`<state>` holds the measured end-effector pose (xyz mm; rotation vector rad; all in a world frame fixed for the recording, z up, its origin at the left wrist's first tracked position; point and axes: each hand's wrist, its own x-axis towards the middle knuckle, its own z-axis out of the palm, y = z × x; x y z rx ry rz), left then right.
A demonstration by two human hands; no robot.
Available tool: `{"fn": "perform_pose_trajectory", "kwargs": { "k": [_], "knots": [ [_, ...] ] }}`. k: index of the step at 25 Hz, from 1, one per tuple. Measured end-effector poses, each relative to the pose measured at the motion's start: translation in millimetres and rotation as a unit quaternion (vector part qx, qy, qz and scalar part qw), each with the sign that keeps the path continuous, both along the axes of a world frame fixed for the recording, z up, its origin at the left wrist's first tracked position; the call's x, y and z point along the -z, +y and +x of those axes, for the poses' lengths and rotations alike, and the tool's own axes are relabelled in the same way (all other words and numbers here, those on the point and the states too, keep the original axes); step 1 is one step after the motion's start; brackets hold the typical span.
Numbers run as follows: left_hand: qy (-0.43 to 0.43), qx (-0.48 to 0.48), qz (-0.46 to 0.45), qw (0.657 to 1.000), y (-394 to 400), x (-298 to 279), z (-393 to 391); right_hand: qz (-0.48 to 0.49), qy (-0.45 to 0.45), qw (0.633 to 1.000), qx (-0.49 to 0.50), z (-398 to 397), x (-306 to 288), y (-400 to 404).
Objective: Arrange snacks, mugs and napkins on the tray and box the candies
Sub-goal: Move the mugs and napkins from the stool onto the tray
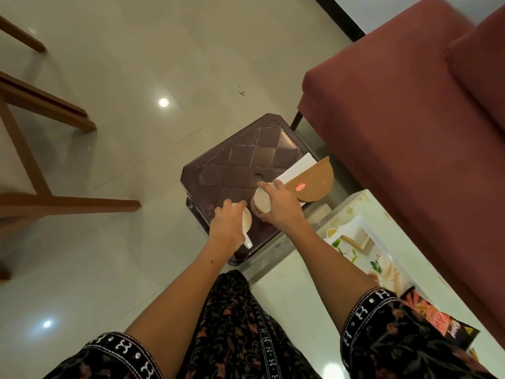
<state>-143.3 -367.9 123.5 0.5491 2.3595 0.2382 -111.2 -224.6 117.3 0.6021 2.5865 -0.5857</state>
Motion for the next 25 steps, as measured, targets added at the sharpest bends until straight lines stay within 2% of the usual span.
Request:
{"fn": "perform_pose_trajectory", "kwargs": {
  "k": [5,13,19,25],
  "knots": [
    [0.010,-0.001,-0.008,1.000,0,-12,19,-0.008,0.011,1.000,0.026,27,-12,5],
    [0.002,0.062,0.002,0.998,40,-22,92,0.002,0.004,0.998,0.059,115,-24,29],
    [-0.008,0.126,0.014,0.992,76,-27,168,0.022,-0.008,0.996,0.090,205,-33,75],
    [-0.025,0.142,0.044,0.989,125,-14,244,0.039,-0.042,0.993,0.102,288,-20,135]
  ]
}}
